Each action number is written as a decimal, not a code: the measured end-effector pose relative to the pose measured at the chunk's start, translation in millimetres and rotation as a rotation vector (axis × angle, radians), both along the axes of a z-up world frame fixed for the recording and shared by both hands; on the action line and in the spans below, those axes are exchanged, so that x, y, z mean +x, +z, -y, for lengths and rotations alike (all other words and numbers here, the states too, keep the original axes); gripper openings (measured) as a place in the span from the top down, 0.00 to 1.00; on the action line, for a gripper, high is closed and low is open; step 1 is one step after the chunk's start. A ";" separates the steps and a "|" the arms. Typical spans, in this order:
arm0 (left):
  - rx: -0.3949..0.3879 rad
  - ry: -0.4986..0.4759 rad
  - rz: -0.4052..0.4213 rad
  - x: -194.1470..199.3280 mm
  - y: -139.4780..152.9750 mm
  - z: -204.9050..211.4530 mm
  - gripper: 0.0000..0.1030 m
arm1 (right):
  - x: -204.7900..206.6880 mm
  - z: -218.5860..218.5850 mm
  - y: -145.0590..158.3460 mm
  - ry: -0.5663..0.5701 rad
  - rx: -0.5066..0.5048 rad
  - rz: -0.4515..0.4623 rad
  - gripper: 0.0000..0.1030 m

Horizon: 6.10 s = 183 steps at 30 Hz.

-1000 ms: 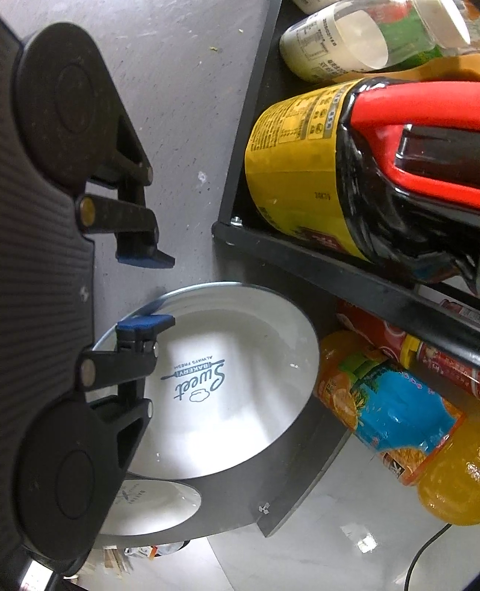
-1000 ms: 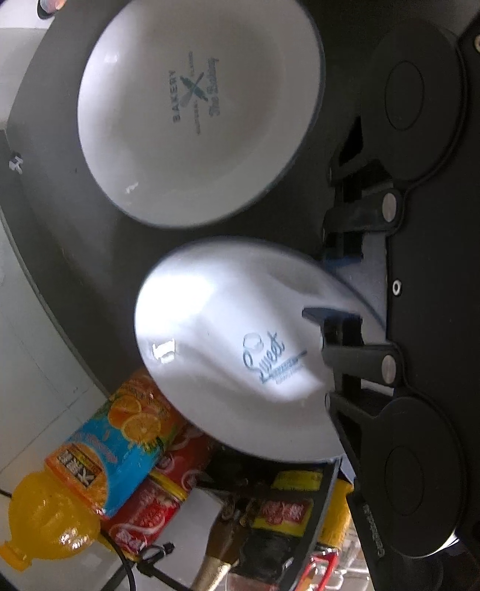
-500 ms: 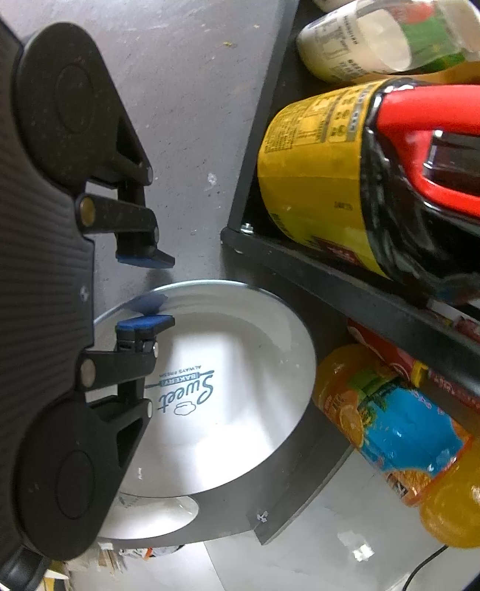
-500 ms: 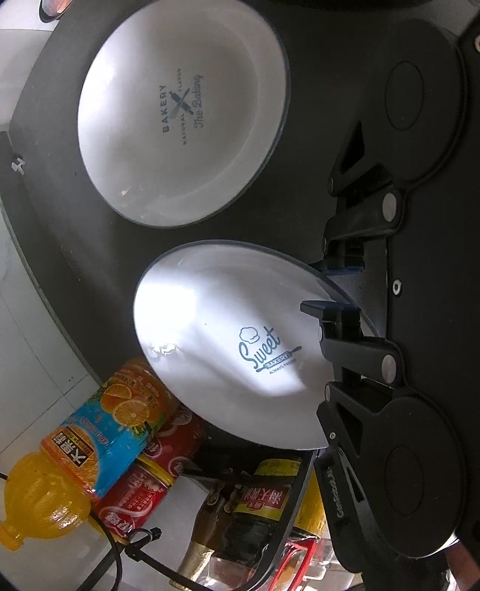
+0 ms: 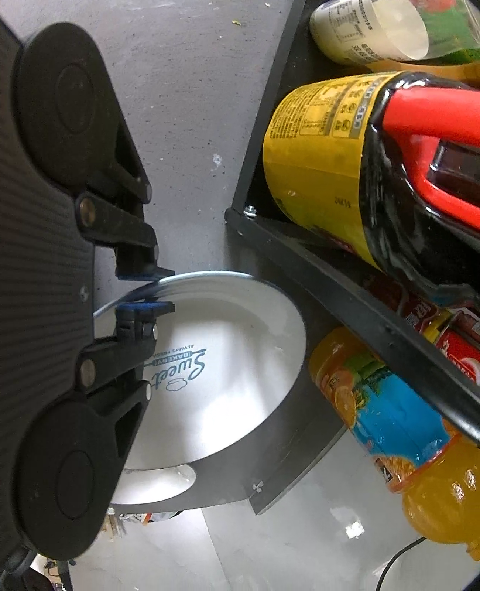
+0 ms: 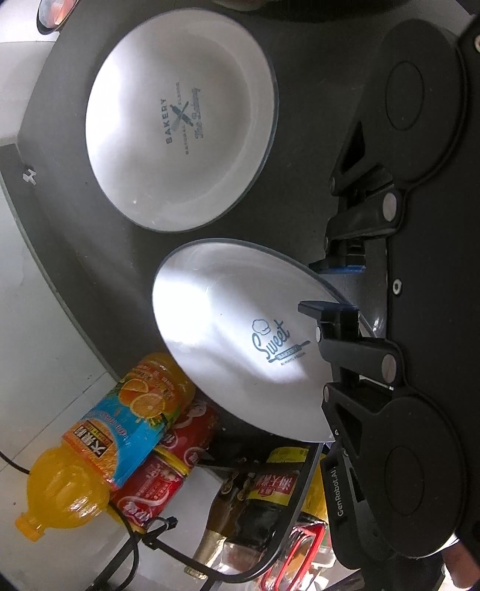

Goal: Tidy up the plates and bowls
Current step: 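Lift the 'Sweet' plate with both grippers and carry it over the orange-rimmed flower plate, then lower the 'Sweet' plate onto the orange-rimmed flower plate with both grippers, then open both grippers to release the 'Sweet' plate on the flower plate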

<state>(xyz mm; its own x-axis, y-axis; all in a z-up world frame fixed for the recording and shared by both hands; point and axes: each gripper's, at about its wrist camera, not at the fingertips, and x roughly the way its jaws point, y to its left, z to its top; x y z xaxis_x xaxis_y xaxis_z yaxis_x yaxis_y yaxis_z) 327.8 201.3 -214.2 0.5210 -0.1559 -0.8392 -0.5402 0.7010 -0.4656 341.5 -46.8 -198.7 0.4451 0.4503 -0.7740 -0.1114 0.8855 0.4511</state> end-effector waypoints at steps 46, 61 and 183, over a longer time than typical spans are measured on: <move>0.090 0.253 0.045 -151.9 62.7 46.6 0.91 | -69.2 29.6 31.1 0.326 0.067 0.050 0.86; 0.093 0.351 0.021 -199.8 62.4 64.0 0.91 | -89.9 36.2 24.8 0.439 0.049 0.039 0.86; 0.142 0.182 -0.199 -197.7 41.3 21.4 0.81 | -97.3 36.7 13.6 0.348 -0.169 -0.059 0.63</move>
<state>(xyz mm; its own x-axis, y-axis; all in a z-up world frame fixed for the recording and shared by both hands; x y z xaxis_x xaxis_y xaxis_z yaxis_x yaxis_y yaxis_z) 130.1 179.9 -172.9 0.3526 0.0515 -0.9343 -0.7338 0.6349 -0.2419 244.1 -83.4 -185.0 0.2409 0.4305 -0.8699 -0.3969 0.8616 0.3165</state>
